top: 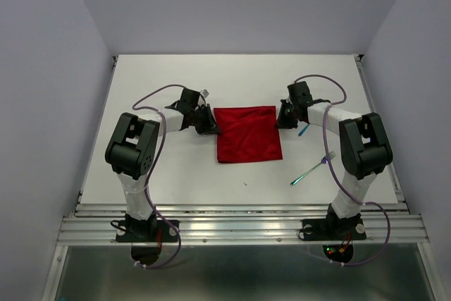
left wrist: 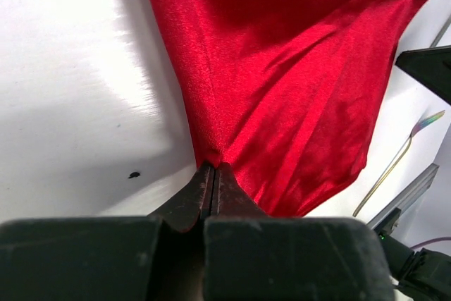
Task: Fold the napkin into a case and place the utensils inside
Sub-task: Smooth out the square-folded napkin at the center of the board.
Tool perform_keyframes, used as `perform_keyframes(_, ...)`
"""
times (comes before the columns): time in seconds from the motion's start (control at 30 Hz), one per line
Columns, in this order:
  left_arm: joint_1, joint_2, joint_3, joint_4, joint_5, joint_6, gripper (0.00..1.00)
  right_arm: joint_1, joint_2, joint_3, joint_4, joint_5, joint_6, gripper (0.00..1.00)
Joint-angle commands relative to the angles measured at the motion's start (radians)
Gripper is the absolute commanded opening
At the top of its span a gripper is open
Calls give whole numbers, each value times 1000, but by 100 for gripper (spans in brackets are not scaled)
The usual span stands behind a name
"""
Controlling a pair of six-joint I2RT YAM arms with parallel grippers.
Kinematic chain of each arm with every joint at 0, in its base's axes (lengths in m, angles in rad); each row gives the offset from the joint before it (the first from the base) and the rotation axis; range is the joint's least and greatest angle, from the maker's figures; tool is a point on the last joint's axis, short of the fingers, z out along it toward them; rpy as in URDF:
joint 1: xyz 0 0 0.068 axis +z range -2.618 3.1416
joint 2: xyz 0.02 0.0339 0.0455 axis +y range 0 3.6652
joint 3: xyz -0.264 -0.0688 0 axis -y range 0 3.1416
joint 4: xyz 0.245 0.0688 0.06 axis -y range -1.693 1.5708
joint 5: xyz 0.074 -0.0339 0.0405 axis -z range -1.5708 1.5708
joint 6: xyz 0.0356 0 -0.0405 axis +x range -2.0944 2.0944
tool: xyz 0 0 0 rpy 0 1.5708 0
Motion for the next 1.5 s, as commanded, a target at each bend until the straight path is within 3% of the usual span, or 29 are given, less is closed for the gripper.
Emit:
perform_keyframes(0.0,6,-54,-32,48,18,-10,0,0,-24,29,-12,65,-35,12)
perform_keyframes(0.07,5,-59,-23,25,-2,3,21,0,-35,58,-31,89,-50,19)
perform_keyframes(0.1,5,-71,-18,17,-11,9,41,0,-36,79,-36,99,-58,21)
perform_keyframes(0.2,5,-96,20,-38,-60,35,64,0,-35,115,-55,126,-70,28)
perform_keyframes(0.23,6,-97,34,-50,-73,42,66,0,-29,128,-58,128,-72,29)
perform_keyframes(0.37,6,-71,115,-101,-130,56,66,0,25,230,-82,120,-74,30)
perform_keyframes(0.47,8,-22,189,-129,-154,60,62,0,62,265,-82,96,-64,18)
perform_keyframes(0.57,8,48,270,-181,-179,74,58,0,100,312,-82,60,-55,13)
perform_keyframes(1.1,5,219,448,-267,-229,109,60,0,256,417,-110,65,-61,12)
perform_keyframes(1.37,-12,288,529,-287,-199,117,50,0,252,414,-110,48,-60,11)
perform_keyframes(1.47,-20,308,549,-287,-180,112,42,0,246,411,-108,36,-55,9)
